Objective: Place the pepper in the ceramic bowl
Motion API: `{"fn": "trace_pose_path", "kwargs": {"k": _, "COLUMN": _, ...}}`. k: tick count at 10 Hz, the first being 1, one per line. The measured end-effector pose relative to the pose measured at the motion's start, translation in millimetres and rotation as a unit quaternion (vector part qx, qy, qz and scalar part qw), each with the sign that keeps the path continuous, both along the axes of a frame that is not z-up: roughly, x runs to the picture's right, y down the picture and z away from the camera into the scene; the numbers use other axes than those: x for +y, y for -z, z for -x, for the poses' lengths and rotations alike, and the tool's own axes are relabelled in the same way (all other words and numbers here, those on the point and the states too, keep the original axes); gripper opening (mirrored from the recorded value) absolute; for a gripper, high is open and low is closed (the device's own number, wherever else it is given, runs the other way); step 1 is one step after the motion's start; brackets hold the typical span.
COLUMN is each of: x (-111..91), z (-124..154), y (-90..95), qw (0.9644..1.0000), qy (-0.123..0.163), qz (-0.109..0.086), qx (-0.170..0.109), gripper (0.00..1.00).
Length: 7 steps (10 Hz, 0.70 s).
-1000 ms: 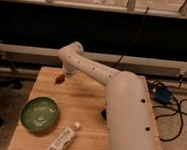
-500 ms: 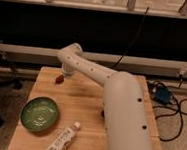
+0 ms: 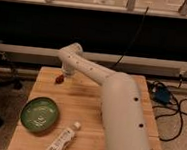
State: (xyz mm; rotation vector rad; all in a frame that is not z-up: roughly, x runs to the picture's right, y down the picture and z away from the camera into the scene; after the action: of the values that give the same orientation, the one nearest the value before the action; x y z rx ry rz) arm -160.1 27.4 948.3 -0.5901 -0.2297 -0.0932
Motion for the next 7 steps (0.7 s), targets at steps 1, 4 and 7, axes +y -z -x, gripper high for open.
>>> {"fn": "trace_pose_path", "kwargs": {"k": 1, "x": 0, "z": 6, "y": -4.0, "qw": 0.9999, "qy": 0.008, "qz": 0.005, "qx": -0.01, "gripper": 0.8}}
{"fn": "trace_pose_path", "kwargs": {"k": 4, "x": -3, "z": 4, "y": -18.7, "qw": 0.9993, "qy": 0.026, "qz": 0.016, "qx": -0.021, "gripper": 0.8}}
{"fn": "trace_pose_path", "kwargs": {"k": 7, "x": -7, "z": 8, "y": -30.8, "qw": 0.9981, "qy": 0.05, "qz": 0.021, "qx": -0.029, "gripper": 0.8}}
